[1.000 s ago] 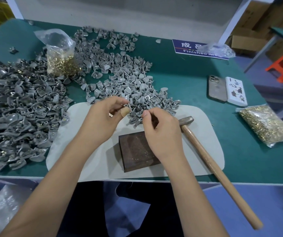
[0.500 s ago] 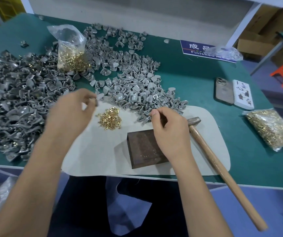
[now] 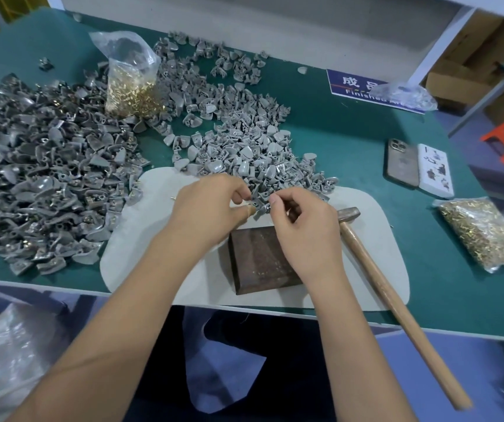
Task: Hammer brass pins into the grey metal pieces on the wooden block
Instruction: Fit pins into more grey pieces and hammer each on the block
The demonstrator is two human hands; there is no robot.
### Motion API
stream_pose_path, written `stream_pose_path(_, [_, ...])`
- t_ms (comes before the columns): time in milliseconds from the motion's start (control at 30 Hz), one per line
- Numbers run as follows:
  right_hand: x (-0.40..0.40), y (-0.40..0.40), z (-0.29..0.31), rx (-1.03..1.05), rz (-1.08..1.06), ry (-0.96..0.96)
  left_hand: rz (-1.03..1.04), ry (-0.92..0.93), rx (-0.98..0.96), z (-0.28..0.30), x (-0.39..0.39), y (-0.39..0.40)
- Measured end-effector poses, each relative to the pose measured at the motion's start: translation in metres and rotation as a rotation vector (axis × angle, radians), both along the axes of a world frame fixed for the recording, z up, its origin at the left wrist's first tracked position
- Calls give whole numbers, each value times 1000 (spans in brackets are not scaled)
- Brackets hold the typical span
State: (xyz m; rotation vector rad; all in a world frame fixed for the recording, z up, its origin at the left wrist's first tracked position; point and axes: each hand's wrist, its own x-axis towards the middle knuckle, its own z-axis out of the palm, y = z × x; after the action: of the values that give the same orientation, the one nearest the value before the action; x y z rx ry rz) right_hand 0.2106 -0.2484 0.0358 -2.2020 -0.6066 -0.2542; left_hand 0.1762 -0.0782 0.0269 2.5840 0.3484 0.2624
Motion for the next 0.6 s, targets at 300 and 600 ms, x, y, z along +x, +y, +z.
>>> stream_pose_path(300, [2,-3,-1,125,19,43,27,-108,-141,16,-24,-10])
stream_pose_path(600, [-8,-21,6,373,-47,123,-106,-97,-90,25,-71,-54])
